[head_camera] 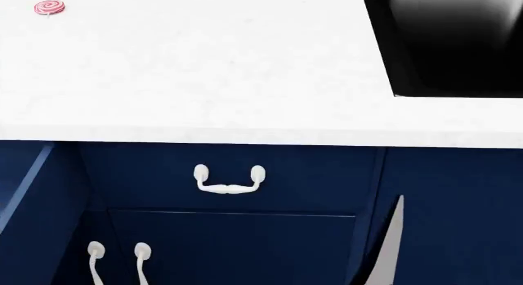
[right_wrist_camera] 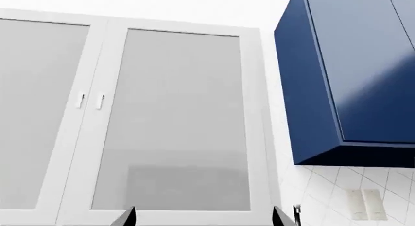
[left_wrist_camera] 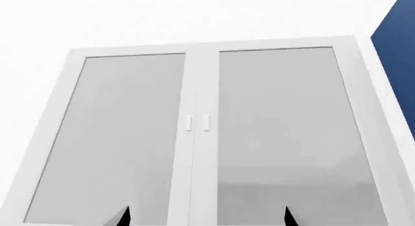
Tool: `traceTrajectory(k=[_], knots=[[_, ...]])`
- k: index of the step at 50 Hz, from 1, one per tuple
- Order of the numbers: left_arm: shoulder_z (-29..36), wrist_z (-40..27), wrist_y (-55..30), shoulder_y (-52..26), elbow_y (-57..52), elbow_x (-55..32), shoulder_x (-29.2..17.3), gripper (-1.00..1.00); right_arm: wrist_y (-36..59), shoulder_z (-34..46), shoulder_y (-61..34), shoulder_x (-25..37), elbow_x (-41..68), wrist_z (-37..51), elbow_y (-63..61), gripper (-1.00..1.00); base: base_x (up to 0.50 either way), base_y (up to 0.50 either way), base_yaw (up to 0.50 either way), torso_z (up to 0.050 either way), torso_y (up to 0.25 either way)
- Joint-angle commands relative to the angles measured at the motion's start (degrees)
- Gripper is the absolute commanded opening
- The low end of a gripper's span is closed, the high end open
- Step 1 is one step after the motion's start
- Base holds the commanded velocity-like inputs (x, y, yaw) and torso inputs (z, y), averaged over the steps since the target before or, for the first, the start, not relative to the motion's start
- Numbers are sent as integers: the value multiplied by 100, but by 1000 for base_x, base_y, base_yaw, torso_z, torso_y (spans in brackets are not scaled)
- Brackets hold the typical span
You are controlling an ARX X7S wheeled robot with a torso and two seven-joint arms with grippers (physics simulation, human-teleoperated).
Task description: Close the left drawer.
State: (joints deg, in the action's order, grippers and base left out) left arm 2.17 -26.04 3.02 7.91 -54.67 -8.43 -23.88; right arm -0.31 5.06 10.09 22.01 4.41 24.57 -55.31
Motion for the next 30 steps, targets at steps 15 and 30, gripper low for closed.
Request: traceTrajectory(k=[15,30], knots=[[2878,-6387,2464,-1604,-533,613,-5876,100,-1938,3942,-2494,5610,-344,6042,-469,100,0,0,0,0,0],[436,-6321,2782,896,-533,815,-5801,100,-1963,3308,-1756,5522,-638,5953,-469,100,0,0,0,0,0]])
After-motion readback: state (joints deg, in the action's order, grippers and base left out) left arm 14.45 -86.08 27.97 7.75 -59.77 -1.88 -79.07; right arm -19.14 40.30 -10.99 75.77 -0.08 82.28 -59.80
